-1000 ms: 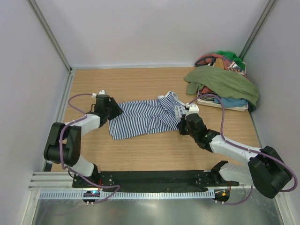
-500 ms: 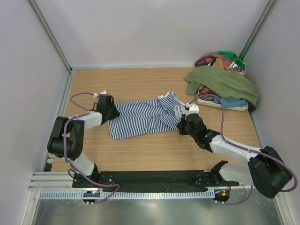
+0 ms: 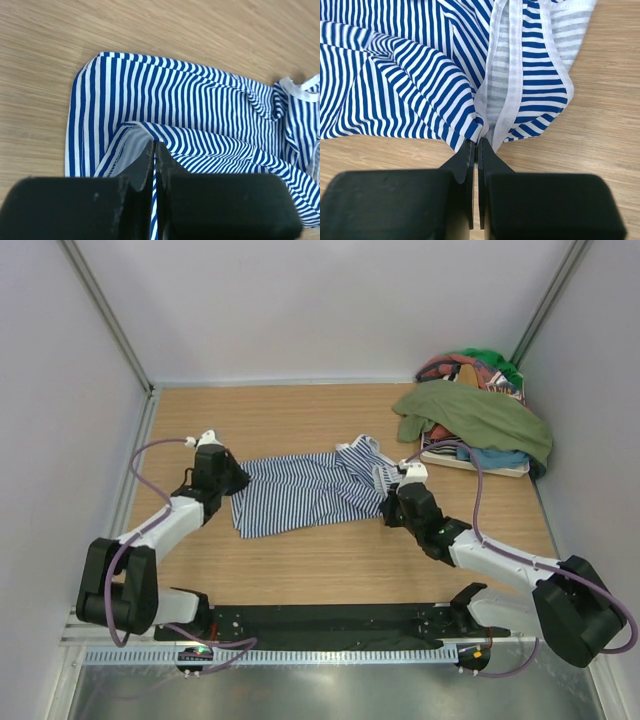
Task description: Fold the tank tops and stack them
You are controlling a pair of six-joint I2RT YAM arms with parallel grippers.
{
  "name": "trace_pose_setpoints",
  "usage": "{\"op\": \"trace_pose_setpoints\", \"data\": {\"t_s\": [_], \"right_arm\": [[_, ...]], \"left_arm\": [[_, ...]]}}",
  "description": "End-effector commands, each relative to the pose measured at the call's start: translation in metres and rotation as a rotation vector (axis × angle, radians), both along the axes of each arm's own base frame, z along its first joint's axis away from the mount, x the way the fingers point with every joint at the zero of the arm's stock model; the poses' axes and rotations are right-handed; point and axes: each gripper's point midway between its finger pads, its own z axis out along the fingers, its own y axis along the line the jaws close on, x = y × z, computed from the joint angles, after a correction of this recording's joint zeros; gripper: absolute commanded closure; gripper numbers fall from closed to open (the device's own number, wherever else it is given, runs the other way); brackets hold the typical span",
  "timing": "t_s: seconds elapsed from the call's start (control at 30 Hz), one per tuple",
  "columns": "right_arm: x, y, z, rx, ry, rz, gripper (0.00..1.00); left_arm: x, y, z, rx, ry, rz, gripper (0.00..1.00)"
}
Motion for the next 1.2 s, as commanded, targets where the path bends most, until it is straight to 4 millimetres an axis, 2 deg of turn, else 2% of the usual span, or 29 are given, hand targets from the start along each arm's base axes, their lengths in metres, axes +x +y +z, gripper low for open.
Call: {"op": "trace_pose_setpoints", "data": {"t_s": [0.0,0.1,0.13,0.17,0.23,0.27,0.33,0.37,0.43,0.47,0.5,0.53,0.57,0.6,0.67,0.7,0.77,0.8,0.83,0.87,0.9,0.93,1.0,1.03,1.13,1.17], "right_arm": [[0.008,-0.003,0.017,0.039,-0.071,-0.051,0.99],[0.017,-0.008,0.025,0.031,-0.091,-0.09,0.99],[0.018,-0.01,0.023,0.01,-0.068,-0.097,0.99],[0.029,-0.005,0.042,0.026,-0.088,-0.102,0.99],[0.038,-0.006,0.053,0.021,-0.077,-0.115,0.99],[0.051,-0.002,0.071,0.038,-0.094,-0.119,0.99],[0.063,-0.003,0.081,0.038,-0.065,-0.11,0.99],[0.078,0.003,0.102,0.052,-0.085,-0.107,0.99],[0.087,0.003,0.113,0.043,-0.062,-0.101,0.99],[0.099,0.007,0.138,0.06,-0.099,-0.096,0.99],[0.101,0.009,0.149,0.066,-0.112,-0.086,0.99],[0.101,0.011,0.159,0.076,-0.12,-0.073,0.99],[0.103,0.014,0.181,0.097,-0.158,-0.062,0.99],[0.098,0.014,0.2,0.114,-0.194,-0.042,0.99],[0.086,0.017,0.224,0.147,-0.225,0.003,0.99],[0.072,0.015,0.243,0.165,-0.264,0.036,0.99],[0.05,0.022,0.255,0.212,-0.275,0.123,0.99],[0.039,0.022,0.262,0.232,-0.29,0.152,0.99],[0.021,0.019,0.279,0.264,-0.333,0.181,0.99],[0.005,0.023,0.281,0.292,-0.336,0.241,0.99],[-0.006,0.022,0.286,0.31,-0.35,0.263,0.99],[-0.025,0.017,0.297,0.342,-0.386,0.282,0.99],[-0.045,0.016,0.305,0.371,-0.408,0.329,0.99],[-0.058,0.01,0.316,0.385,-0.447,0.34,0.99],[-0.073,0.003,0.327,0.396,-0.473,0.342,0.99],[-0.074,0.0,0.33,0.397,-0.486,0.331,0.99]], "left_arm": [[-0.009,0.008,0.018,0.018,-0.066,0.022,1.0],[-0.014,0.008,0.031,-0.047,-0.087,0.061,1.0],[-0.017,0.006,0.044,-0.073,-0.108,0.059,1.0],[-0.018,0.005,0.051,-0.099,-0.113,0.07,1.0],[-0.019,0.005,0.076,-0.132,-0.154,0.086,1.0],[-0.018,0.006,0.085,-0.145,-0.168,0.097,1.0],[-0.015,0.016,0.107,-0.132,-0.201,0.141,1.0],[-0.017,0.023,0.111,-0.122,-0.191,0.161,1.0],[-0.012,0.036,0.136,-0.143,-0.228,0.191,1.0],[-0.013,0.041,0.143,-0.168,-0.235,0.205,1.0],[-0.01,0.055,0.159,-0.185,-0.266,0.239,1.0],[-0.012,0.059,0.169,-0.205,-0.285,0.241,1.0],[-0.014,0.06,0.18,-0.215,-0.304,0.23,1.0],[-0.021,0.062,0.203,-0.2,-0.349,0.217,1.0],[-0.034,0.064,0.22,-0.165,-0.372,0.204,1.0],[-0.047,0.065,0.247,-0.163,-0.439,0.193,1.0],[-0.066,0.063,0.264,-0.144,-0.489,0.167,1.0],[-0.085,0.064,0.283,-0.139,-0.557,0.16,1.0],[-0.099,0.065,0.293,-0.128,-0.597,0.154,1.0],[-0.111,0.065,0.298,-0.119,-0.618,0.149,1.0],[-0.137,0.066,0.318,-0.118,-0.704,0.146,1.0],[-0.149,0.068,0.325,-0.106,-0.74,0.15,1.0],[-0.175,0.07,0.339,-0.097,-0.807,0.15,1.0],[-0.192,0.072,0.348,-0.093,-0.857,0.156,1.0],[-0.213,0.079,0.36,-0.086,-0.917,0.192,1.0],[-0.212,0.08,0.36,-0.095,-0.92,0.2,1.0]]}}
